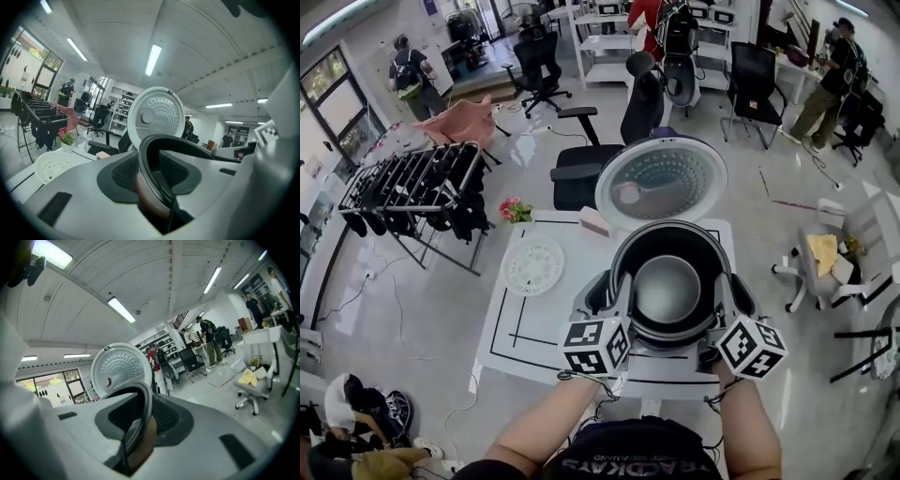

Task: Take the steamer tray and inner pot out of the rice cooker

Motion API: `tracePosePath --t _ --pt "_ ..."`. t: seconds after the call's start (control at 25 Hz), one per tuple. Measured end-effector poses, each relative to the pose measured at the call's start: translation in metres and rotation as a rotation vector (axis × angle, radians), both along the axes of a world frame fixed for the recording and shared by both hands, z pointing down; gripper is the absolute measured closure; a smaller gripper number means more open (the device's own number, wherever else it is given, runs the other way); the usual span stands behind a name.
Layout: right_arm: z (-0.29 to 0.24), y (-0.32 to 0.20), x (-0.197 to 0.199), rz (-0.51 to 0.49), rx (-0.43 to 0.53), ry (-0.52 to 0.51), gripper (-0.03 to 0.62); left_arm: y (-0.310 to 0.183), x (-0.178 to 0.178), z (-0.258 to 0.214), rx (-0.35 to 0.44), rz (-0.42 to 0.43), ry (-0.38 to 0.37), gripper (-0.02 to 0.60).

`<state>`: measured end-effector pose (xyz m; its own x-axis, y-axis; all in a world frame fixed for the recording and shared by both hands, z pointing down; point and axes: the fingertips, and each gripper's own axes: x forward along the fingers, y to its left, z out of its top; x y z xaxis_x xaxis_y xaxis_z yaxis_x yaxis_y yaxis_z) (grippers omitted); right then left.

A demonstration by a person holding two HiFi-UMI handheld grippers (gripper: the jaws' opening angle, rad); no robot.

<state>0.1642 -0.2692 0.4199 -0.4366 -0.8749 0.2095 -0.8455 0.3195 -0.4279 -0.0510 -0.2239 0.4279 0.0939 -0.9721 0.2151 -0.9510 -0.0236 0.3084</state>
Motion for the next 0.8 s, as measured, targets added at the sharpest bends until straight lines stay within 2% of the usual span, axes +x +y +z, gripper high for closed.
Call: tracePosePath --t 0.12,0.48,0.64,0.8 --pt "-0.012 0.004 0.000 0.020 0.023 -0.012 0.513 0.002 -0.003 -0.015 0.037 0.011 0.008 0.463" --pt "-0.059 0.019 -0.013 0.050 0.108 -0.076 0.530 0.014 -0.020 -0.060 0.126 0.027 0.061 0.469" --pt "-0.081 0.026 -0.037 0.012 0.137 -0.099 0.529 0.024 -0.044 -0.081 0.173 0.003 0.076 0.469" --pt "-0.090 0.032 -0.076 -0.050 0.148 -0.134 0.528 0.038 -0.081 -0.097 0.217 -0.045 0.069 0.469"
